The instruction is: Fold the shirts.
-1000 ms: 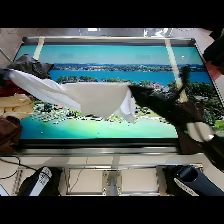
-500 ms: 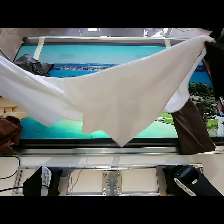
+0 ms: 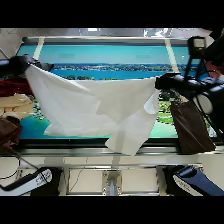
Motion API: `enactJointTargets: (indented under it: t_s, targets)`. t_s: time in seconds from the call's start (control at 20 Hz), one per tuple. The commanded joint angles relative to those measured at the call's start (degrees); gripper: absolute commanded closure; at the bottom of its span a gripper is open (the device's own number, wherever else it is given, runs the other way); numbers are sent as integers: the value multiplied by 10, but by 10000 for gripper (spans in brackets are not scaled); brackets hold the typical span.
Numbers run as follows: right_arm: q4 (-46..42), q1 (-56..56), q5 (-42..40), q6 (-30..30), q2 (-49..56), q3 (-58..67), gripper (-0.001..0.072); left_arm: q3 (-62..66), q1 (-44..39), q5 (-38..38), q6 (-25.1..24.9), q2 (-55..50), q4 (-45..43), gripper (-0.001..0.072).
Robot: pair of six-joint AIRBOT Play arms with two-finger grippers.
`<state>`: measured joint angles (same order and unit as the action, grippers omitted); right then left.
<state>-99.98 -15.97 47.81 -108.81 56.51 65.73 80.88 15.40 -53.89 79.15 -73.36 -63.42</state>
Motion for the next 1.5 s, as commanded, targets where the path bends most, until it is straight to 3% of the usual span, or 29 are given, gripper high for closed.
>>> enactJointTargets:
  t_s: [0.0, 0.2, 0.25, 0.3, 0.35, 0.45, 0.55, 0.65, 0.75, 0.85, 0.95, 1.05, 1.1, 1.2, 1.25, 1.45]
  targets:
    - [160, 118, -122, 78, 141, -9, 704, 12, -59, 135, 73, -149, -90, 701]
    - [296, 161, -258, 125, 246, -3, 685, 51, -65, 188, 76, -245, -29, 683]
    - [297, 161, -271, 125, 259, 8, 474, 53, -63, 208, 76, -248, -5, 483]
    - [297, 161, -273, 125, 266, 22, 212, 55, -61, 219, 77, -245, 13, 116]
    - [297, 161, -267, 125, 265, 40, 125, 65, -57, 213, 76, -240, 29, 15]
    - [279, 172, -201, 126, 250, 97, 125, 89, -38, 183, 76, -206, 35, 10]
    - [182, 200, -71, 125, 214, 165, 126, 93, 5, 139, 75, -137, 20, 10]
    - [100, 253, 50, 126, 155, 202, 179, 91, 64, 74, 75, -64, -47, 11]
    - [97, 320, 124, 159, 81, 186, 180, 48, 141, -5, 92, 14, -105, 11]
    - [115, 380, 161, 189, 3, 104, 180, -87, 216, -12, 101, 101, -113, 12]
    - [172, 435, 128, 189, -79, -52, 180, -264, 282, 5, 154, 183, -96, 12]
    - [329, 481, 45, 184, -136, -221, 182, -427, 336, 33, 181, 244, -12, 13]
    - [430, 499, 24, 194, -139, -284, 182, -489, 354, 36, 169, 258, 48, 13]
    - [613, 520, 62, 324, -92, -356, 182, -572, 362, 24, 75, 254, 157, 14]
    - [655, 518, 103, 372, -53, -361, 182, -595, 362, 13, 54, 241, 190, 14]
    - [652, 482, 152, 405, 86, -351, 182, -608, 362, -49, 18, 164, 198, 14]
